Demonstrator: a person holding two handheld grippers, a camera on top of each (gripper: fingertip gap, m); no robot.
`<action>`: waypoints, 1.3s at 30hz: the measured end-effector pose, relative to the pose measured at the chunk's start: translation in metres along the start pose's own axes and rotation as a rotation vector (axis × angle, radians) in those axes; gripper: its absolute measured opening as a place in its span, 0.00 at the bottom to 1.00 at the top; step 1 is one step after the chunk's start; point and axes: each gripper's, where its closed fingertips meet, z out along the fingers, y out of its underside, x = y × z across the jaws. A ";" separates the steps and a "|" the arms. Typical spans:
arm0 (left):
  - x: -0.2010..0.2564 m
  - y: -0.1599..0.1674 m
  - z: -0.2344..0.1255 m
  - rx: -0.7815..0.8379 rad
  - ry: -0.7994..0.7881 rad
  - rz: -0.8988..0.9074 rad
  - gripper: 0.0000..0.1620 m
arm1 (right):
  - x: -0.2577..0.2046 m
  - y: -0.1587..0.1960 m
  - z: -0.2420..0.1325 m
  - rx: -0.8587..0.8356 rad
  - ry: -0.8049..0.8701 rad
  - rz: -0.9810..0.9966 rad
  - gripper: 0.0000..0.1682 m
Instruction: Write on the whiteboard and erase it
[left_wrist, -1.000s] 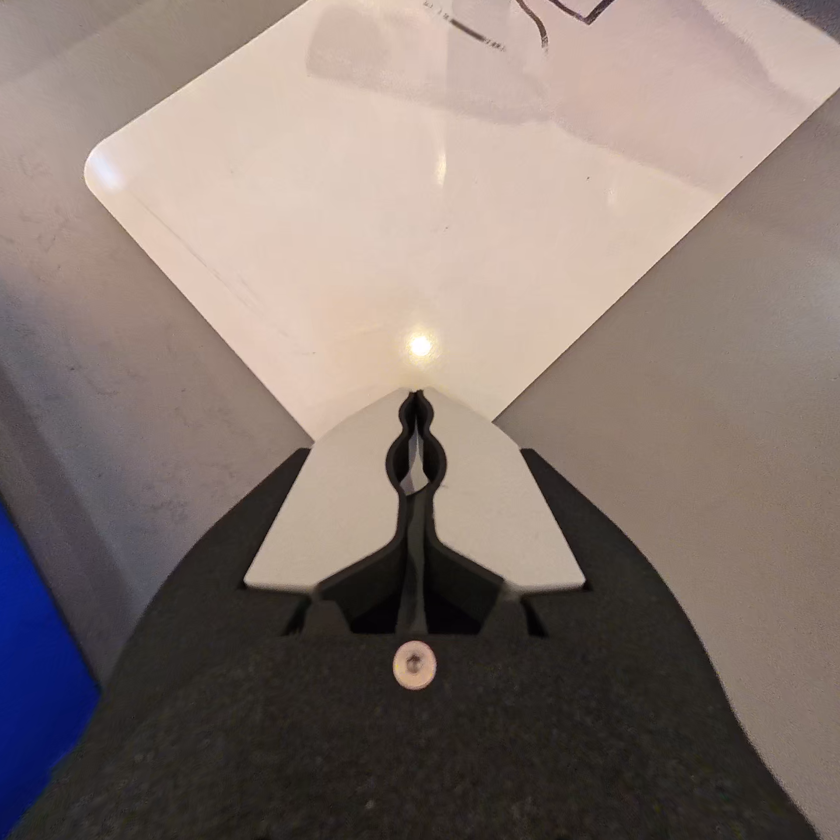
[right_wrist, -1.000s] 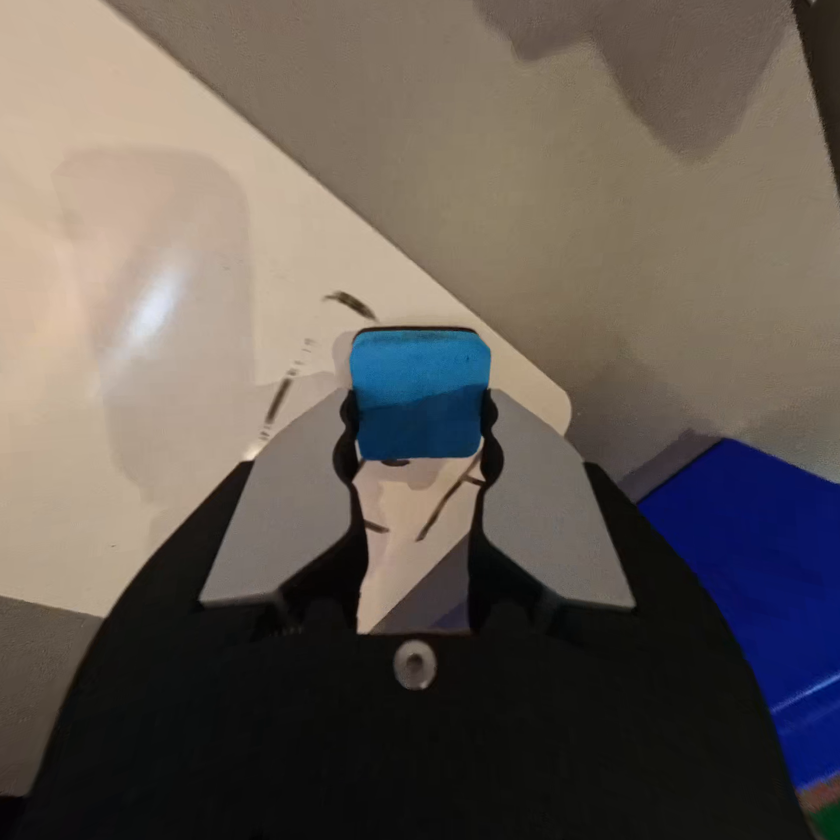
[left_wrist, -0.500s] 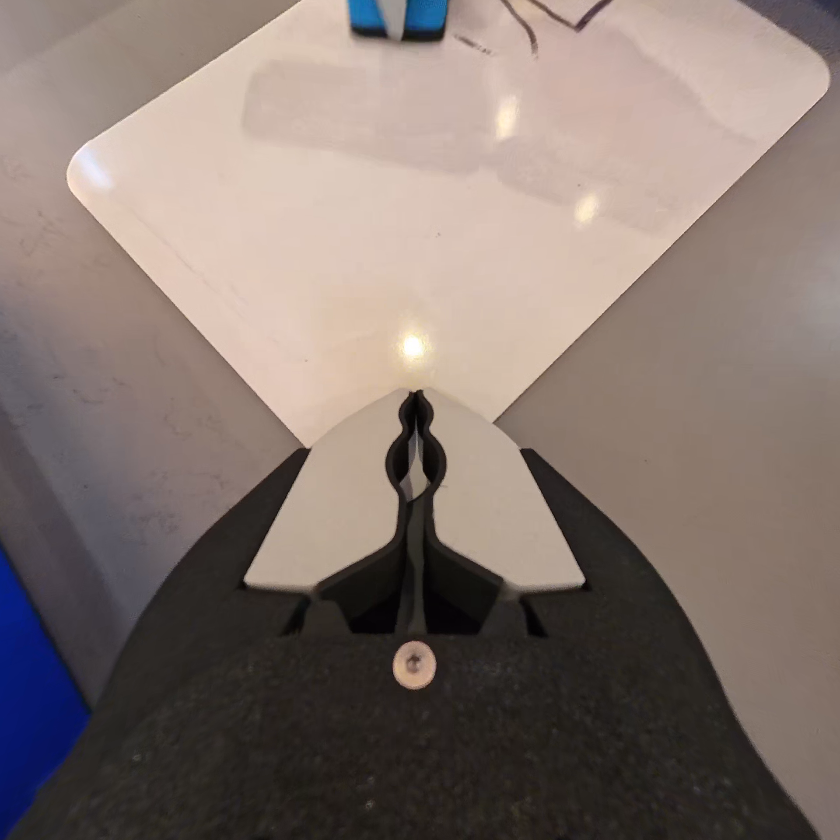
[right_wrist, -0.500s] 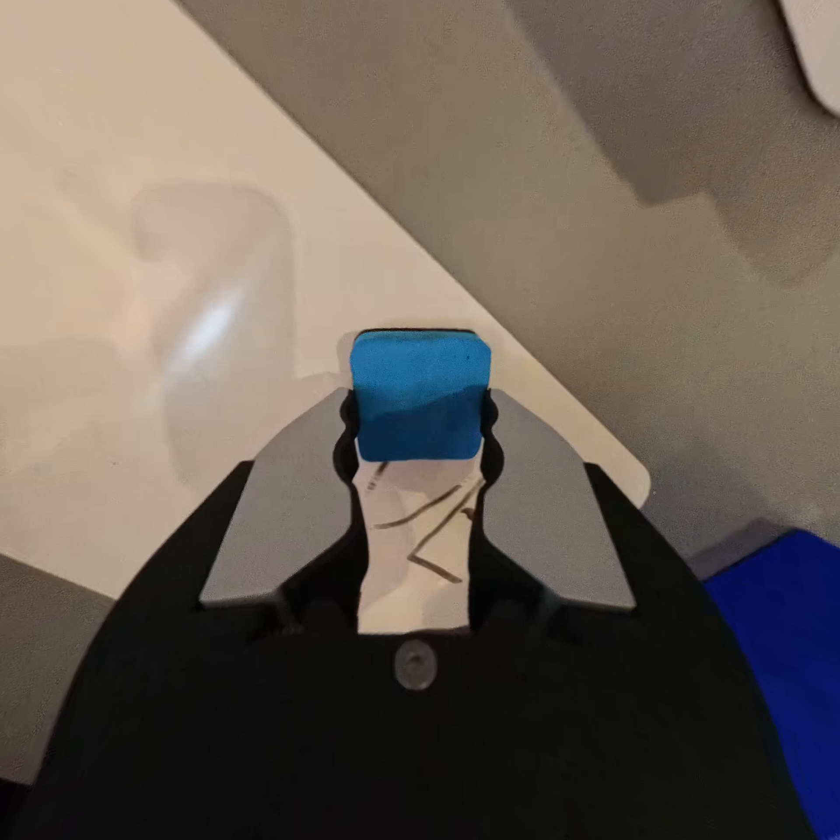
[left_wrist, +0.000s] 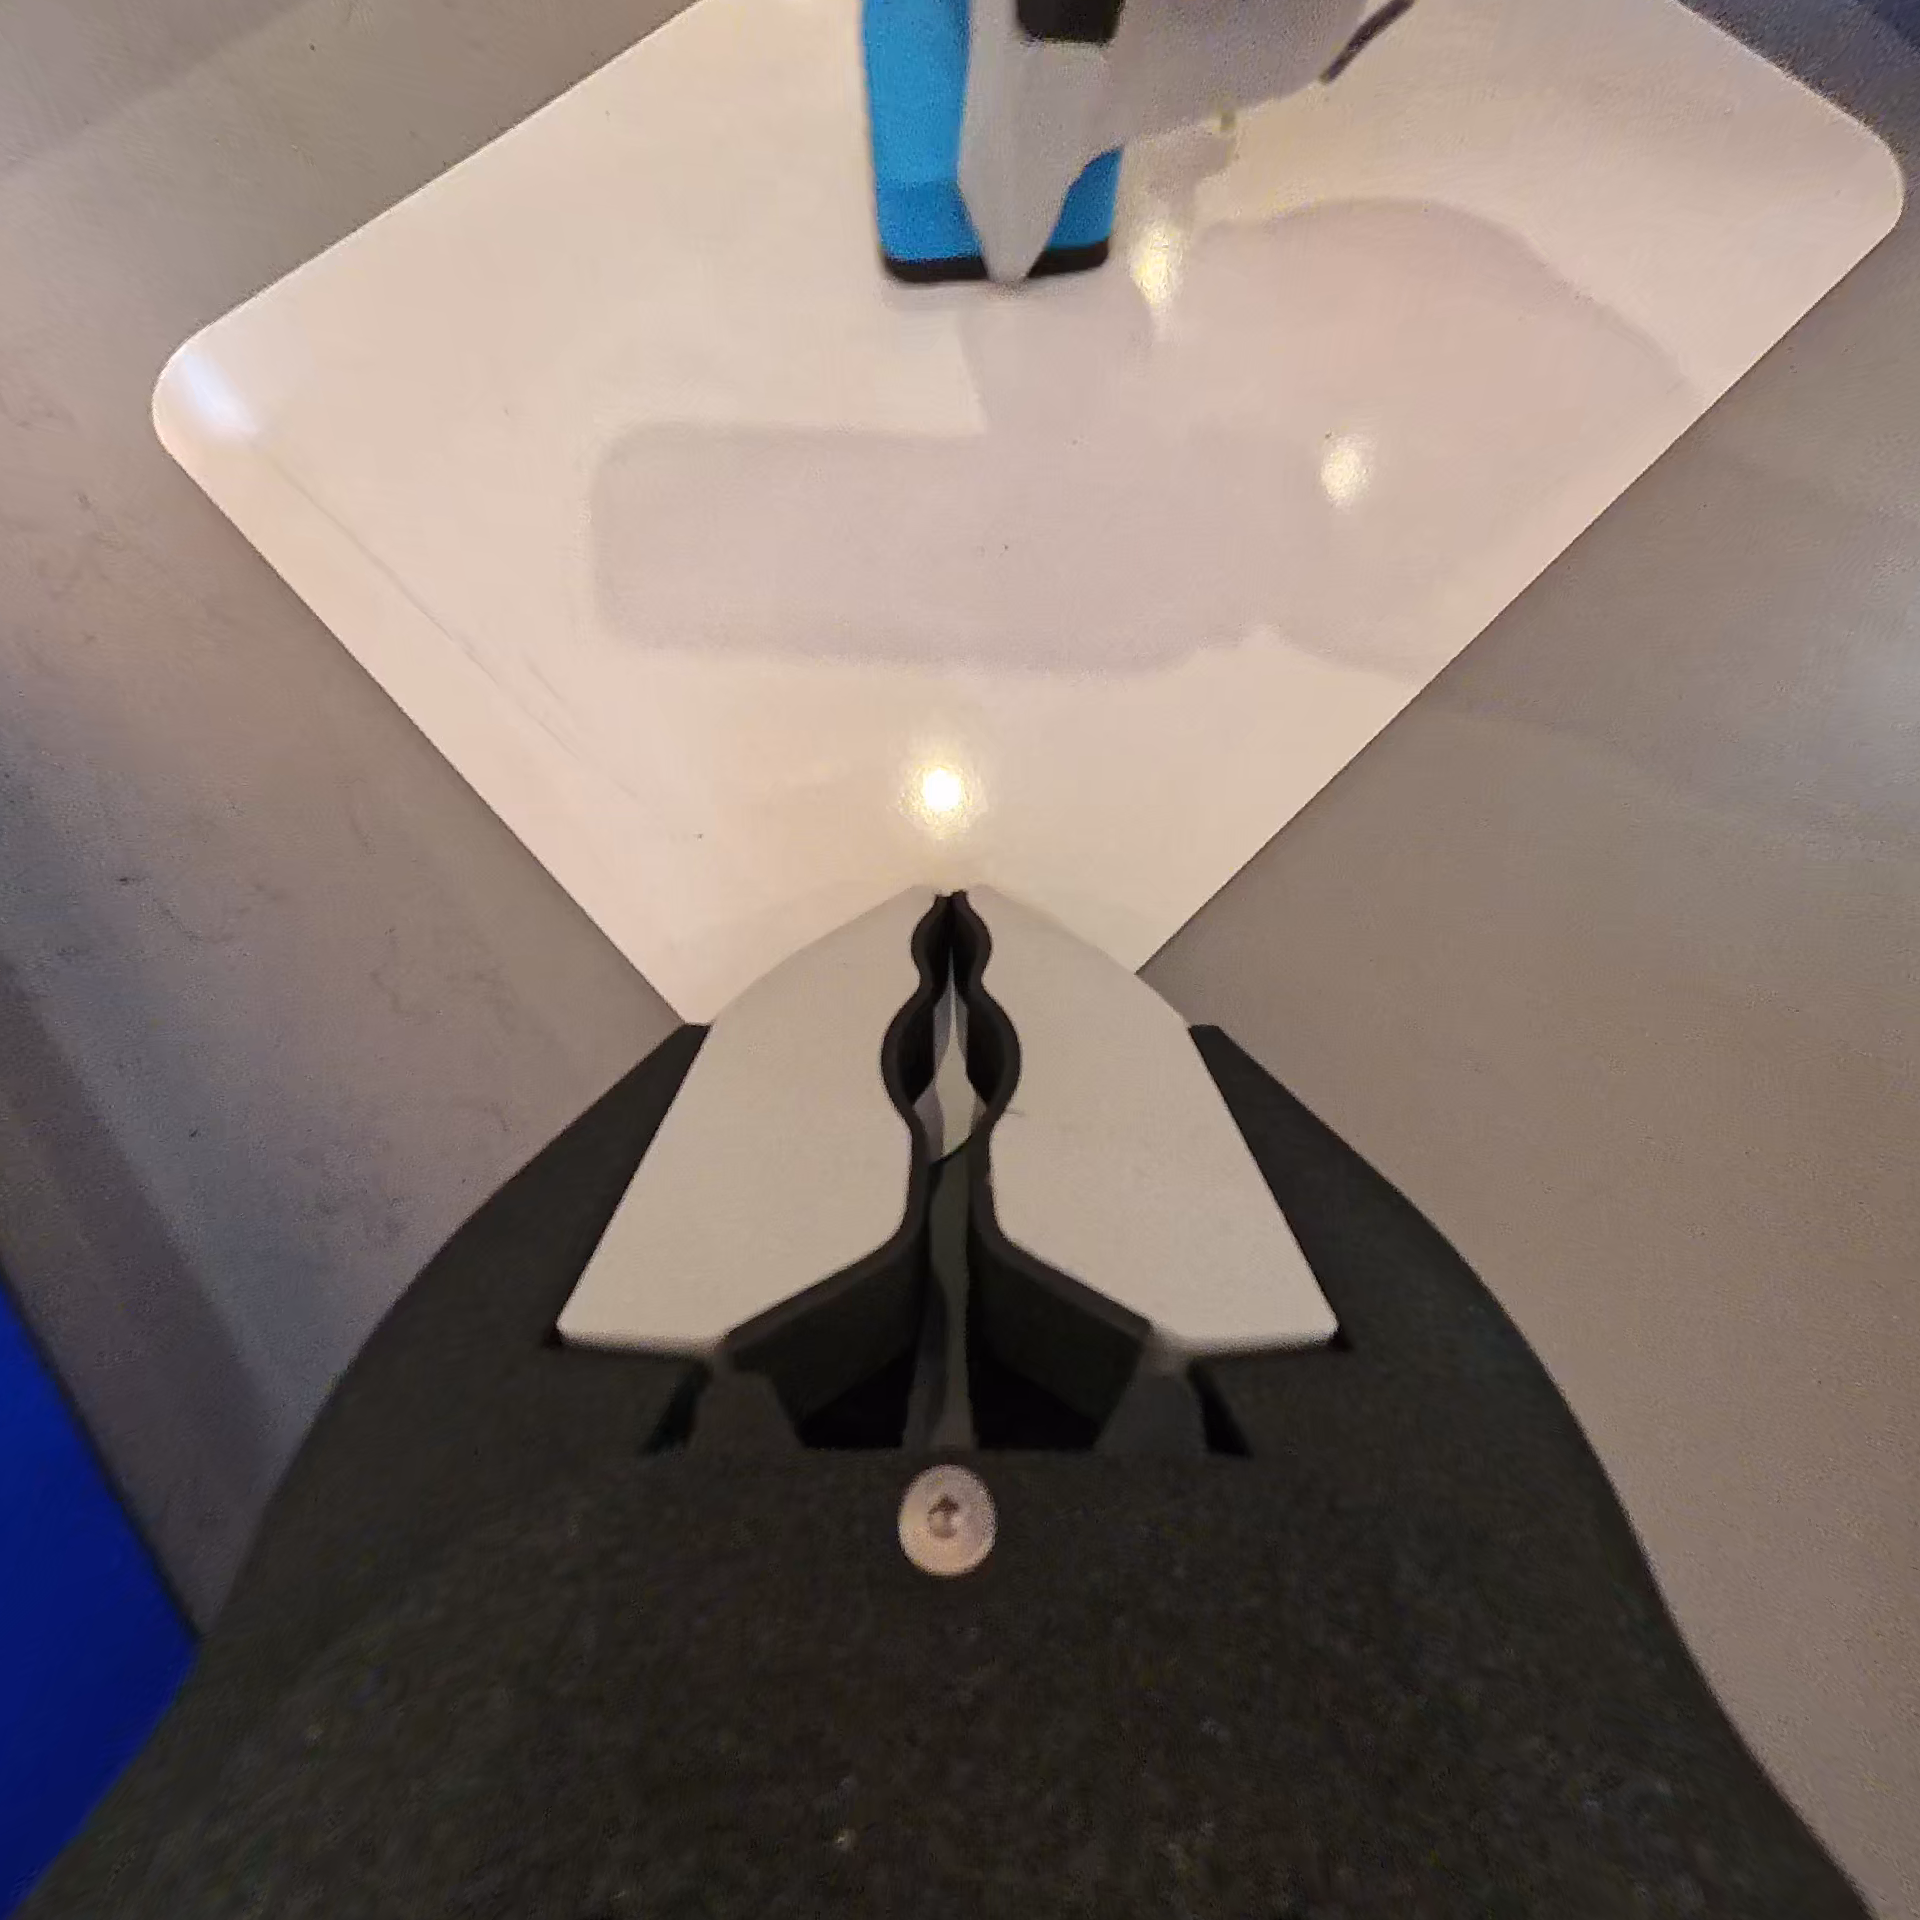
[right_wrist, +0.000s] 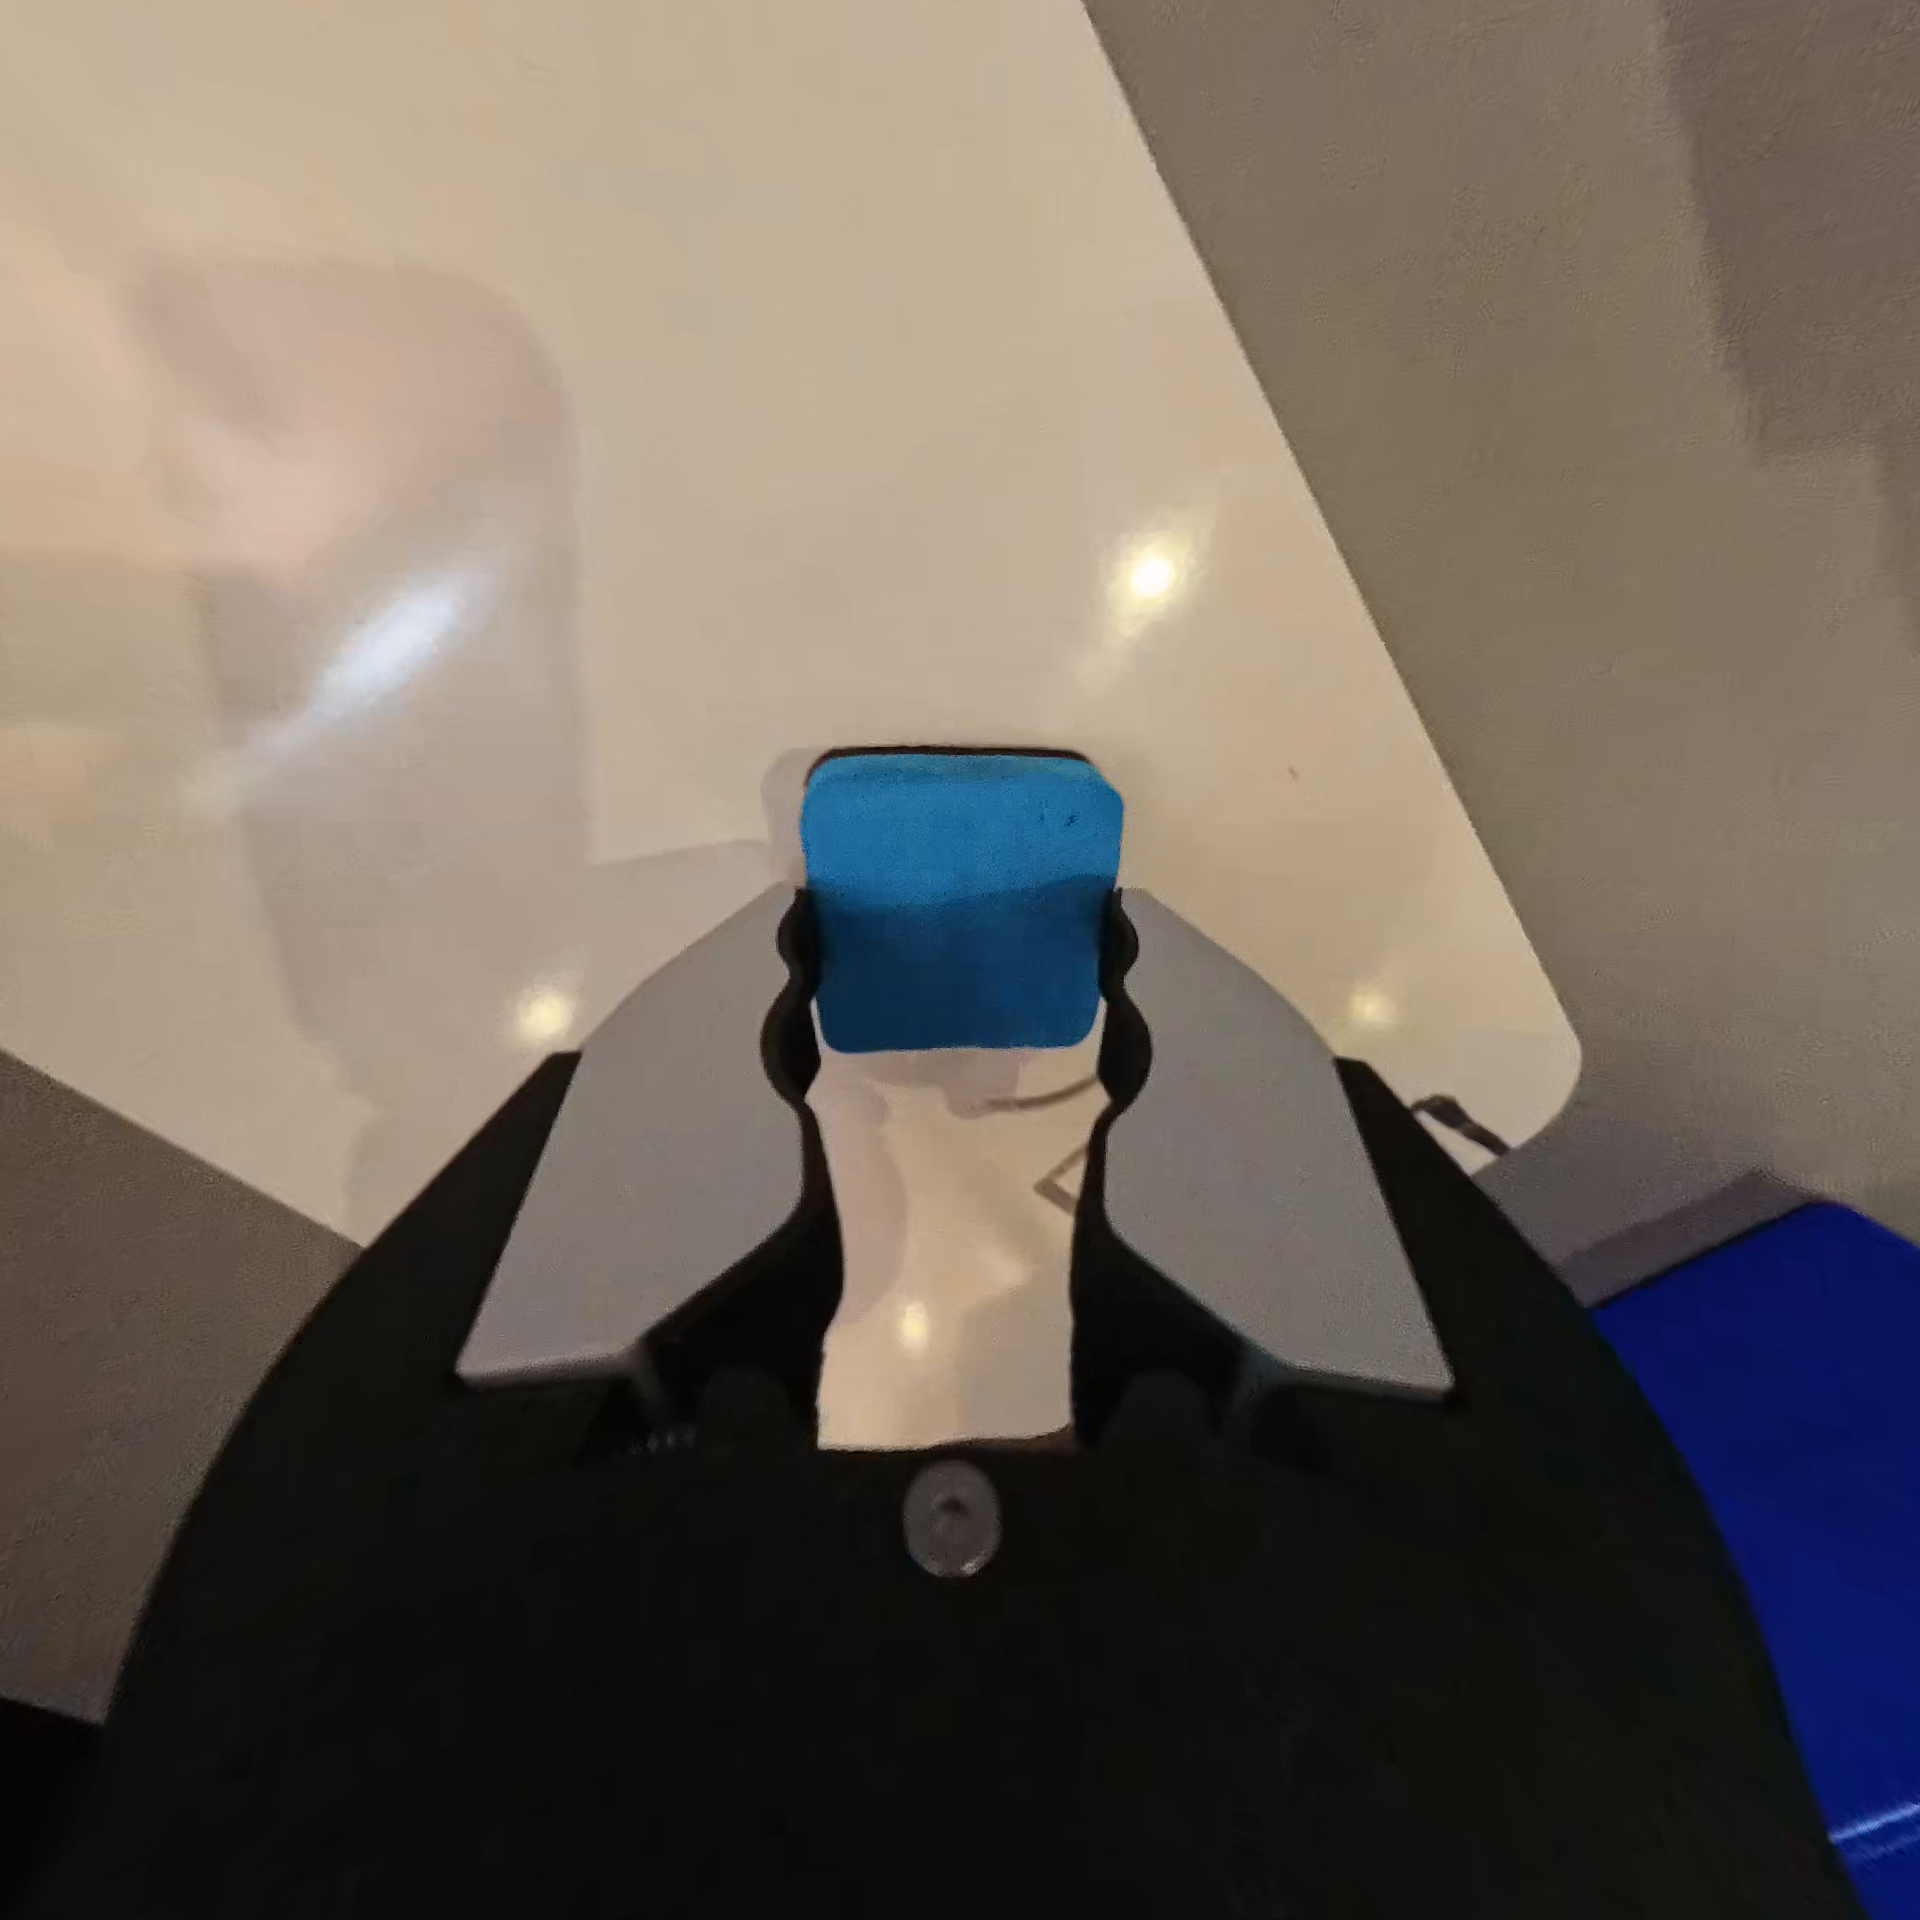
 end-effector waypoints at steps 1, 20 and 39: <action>0.000 0.000 0.000 0.001 0.000 -0.001 0.00 | 0.014 0.013 0.001 -0.004 -0.006 0.055 0.31; 0.001 0.000 0.000 0.000 0.002 0.003 0.00 | 0.000 0.049 -0.002 -0.018 -0.008 0.099 0.31; 0.001 0.001 -0.001 0.001 -0.002 0.010 0.00 | 0.035 0.090 -0.001 -0.036 0.015 0.383 0.31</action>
